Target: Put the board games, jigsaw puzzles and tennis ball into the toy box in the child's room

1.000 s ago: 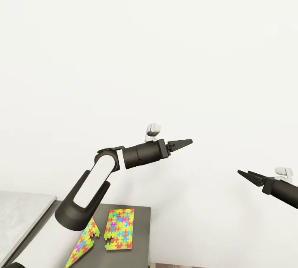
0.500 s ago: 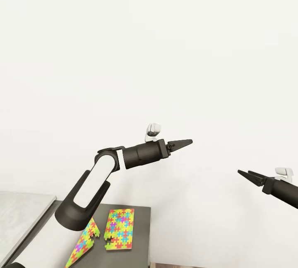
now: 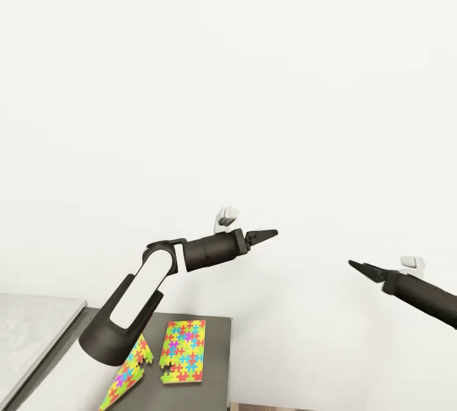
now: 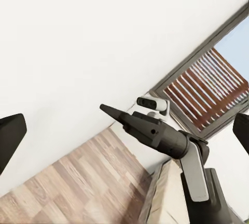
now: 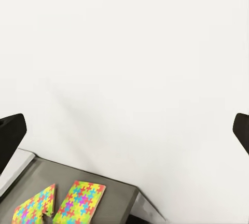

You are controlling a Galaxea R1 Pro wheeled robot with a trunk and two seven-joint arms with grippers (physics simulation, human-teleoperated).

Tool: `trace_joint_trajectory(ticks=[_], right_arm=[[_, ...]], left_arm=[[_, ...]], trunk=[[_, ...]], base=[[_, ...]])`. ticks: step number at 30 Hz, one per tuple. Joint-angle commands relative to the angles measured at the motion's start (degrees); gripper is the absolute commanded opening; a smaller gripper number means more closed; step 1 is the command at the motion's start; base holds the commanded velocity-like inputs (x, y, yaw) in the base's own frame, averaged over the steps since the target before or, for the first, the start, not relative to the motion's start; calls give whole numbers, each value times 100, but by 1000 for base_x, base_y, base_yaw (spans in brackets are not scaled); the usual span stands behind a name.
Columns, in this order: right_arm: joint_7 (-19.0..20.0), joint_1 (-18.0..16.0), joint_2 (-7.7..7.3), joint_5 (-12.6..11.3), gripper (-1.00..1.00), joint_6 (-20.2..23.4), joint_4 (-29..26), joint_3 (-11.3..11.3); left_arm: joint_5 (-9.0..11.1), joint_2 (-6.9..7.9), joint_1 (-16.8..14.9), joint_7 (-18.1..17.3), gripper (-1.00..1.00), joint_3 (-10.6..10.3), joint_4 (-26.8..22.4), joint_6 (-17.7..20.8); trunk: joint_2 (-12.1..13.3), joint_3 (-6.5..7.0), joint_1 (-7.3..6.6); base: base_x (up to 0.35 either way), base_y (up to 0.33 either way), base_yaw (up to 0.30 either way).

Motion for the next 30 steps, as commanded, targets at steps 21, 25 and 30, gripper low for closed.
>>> trace_joint_trajectory(ticks=[21,25,30], right_arm=[[-85,-3,0,-9,100,27,117,107],[-85,-3,0,-9,100,27,117,107],[-85,-3,0,-9,100,27,117,107]], left_arm=[[6,1,42,-3,100,-1,0,13],[6,1,42,-3,100,-1,0,13],[6,1,42,-3,100,-1,0,13]], trunk=[[-4,-2,2],[-4,-2,2],[-4,-2,2]], base=[[0,0,0],[0,0,0],[0,0,0]])
